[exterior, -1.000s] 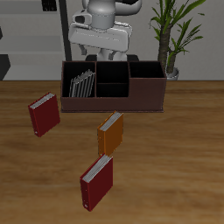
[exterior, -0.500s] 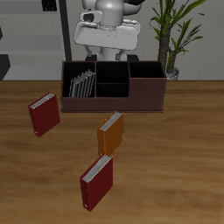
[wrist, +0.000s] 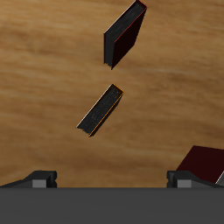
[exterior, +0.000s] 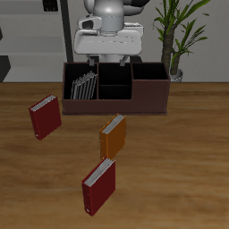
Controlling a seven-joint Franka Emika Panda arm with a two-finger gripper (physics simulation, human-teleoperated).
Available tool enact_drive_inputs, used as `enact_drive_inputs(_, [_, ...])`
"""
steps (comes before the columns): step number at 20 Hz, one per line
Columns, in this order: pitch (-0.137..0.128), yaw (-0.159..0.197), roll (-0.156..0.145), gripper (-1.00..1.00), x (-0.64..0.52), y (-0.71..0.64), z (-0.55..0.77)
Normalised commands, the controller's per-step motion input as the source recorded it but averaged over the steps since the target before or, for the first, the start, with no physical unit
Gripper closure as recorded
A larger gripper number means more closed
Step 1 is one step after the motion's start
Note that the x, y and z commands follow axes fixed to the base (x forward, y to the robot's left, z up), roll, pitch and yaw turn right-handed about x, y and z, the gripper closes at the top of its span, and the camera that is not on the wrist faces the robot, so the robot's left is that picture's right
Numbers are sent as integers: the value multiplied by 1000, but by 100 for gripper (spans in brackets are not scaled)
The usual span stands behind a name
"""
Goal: Place the striped book into the back desk caddy's left compartment and place the right red book into the back desk caddy's back compartment and place the orange book into the back desk caddy's front compartment
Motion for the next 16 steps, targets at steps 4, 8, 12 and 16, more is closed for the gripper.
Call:
enact_drive_inputs(4, [46, -34, 45, -100, 431, 3, -41])
enact_drive_inputs(8, [14, -39, -57, -100, 176, -77, -86])
enact_drive_inputs(12, [21, -24, 8, -100, -127, -138, -113])
enact_drive_inputs(16, [23, -6, 91, -100, -115, -230, 0])
